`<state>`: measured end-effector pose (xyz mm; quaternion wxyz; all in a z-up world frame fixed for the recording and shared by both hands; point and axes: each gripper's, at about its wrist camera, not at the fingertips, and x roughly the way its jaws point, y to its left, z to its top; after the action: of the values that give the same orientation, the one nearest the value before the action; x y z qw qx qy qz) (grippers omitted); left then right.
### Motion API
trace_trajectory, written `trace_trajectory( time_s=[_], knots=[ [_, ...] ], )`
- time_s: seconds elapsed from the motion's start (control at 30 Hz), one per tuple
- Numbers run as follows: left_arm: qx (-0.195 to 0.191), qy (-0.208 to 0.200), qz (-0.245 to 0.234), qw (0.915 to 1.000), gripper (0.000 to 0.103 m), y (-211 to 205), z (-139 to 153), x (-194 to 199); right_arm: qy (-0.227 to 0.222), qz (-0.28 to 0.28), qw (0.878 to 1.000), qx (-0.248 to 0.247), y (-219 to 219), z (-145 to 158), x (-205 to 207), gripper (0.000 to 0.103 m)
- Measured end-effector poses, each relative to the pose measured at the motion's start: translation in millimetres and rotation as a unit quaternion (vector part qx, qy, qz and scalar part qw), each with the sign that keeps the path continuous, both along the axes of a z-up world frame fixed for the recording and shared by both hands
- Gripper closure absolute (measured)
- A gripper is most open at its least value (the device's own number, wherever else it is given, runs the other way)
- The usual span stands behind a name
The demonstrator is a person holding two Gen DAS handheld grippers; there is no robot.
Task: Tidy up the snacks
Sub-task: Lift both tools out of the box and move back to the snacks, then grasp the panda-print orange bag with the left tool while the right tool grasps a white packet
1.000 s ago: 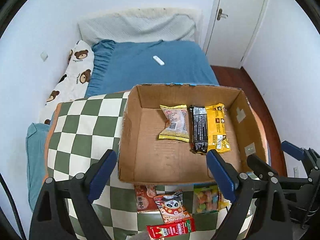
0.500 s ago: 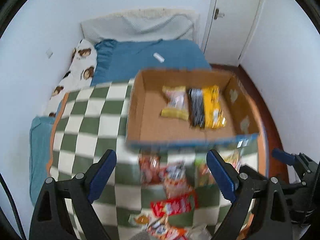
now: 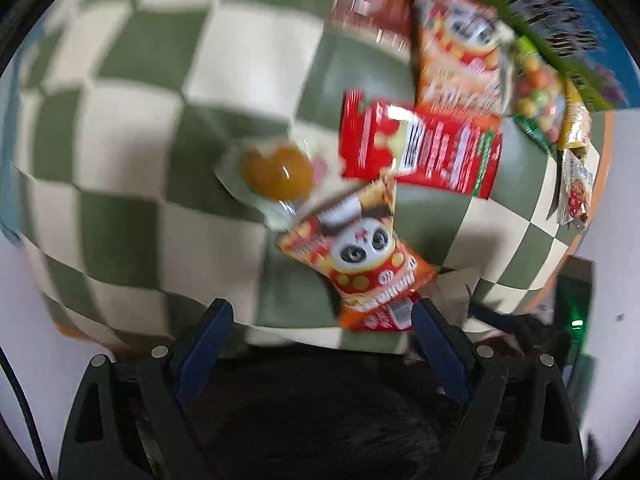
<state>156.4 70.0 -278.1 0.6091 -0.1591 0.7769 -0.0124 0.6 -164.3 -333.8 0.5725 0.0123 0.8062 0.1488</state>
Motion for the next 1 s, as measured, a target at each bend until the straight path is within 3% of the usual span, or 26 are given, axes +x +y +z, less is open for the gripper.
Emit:
trace_trajectory(
  time_s=[0.07, 0.13, 0.17, 0.23, 0.3, 0.33, 0.43, 0.53, 0.6, 0.77, 0.87, 1.0],
  knots=[
    [-0.02, 0.02, 0.018, 0.9994, 0.013, -3, -15, 1, -0.002, 0.016, 1.0, -0.015, 7, -11, -4, 0.016],
    [-0.035, 0.04, 0.039, 0.9978, 0.013, -7, -34, 4, -0.021, 0.033, 0.998, -0.041, 12, -15, -6, 0.027],
    [-0.041, 0.045, 0.045, 0.9971, 0.013, -10, -39, 5, -0.032, 0.037, 0.997, -0.053, 12, -14, -7, 0.04],
    [-0.051, 0.055, 0.054, 0.9958, 0.017, -16, -50, 8, -0.038, 0.021, 0.998, -0.043, 6, -9, -5, 0.041],
    [-0.059, 0.048, 0.055, 0.9956, 0.04, -25, -53, 12, -0.054, -0.003, 0.998, -0.034, -4, 1, -3, 0.042],
    [-0.051, 0.041, 0.045, 0.9968, 0.045, -29, -52, 14, -0.062, -0.008, 0.997, -0.037, -8, 6, -2, 0.042],
    [-0.003, -0.028, -0.03, 0.9992, 0.049, -53, -33, 25, -0.103, -0.034, 0.993, -0.044, -24, 31, 7, 0.042],
    [0.043, -0.083, -0.12, 0.9884, 0.049, -79, -23, 39, -0.131, -0.056, 0.988, -0.05, -36, 46, 20, 0.042],
    [0.059, -0.093, -0.145, 0.9833, 0.049, -89, -26, 43, -0.146, -0.075, 0.985, -0.053, -44, 49, 32, 0.041],
    [0.06, -0.062, -0.144, 0.9858, 0.049, -90, -52, 46, -0.158, -0.114, 0.98, -0.049, -52, 45, 46, 0.036],
    [0.061, -0.069, -0.137, 0.9863, 0.049, -89, -52, 43, -0.16, -0.125, 0.978, -0.041, -55, 49, 45, 0.03],
    [0.069, -0.083, -0.139, 0.9843, 0.056, -88, -47, 32, -0.162, -0.115, 0.978, -0.055, -53, 42, 20, 0.031]
  ],
)
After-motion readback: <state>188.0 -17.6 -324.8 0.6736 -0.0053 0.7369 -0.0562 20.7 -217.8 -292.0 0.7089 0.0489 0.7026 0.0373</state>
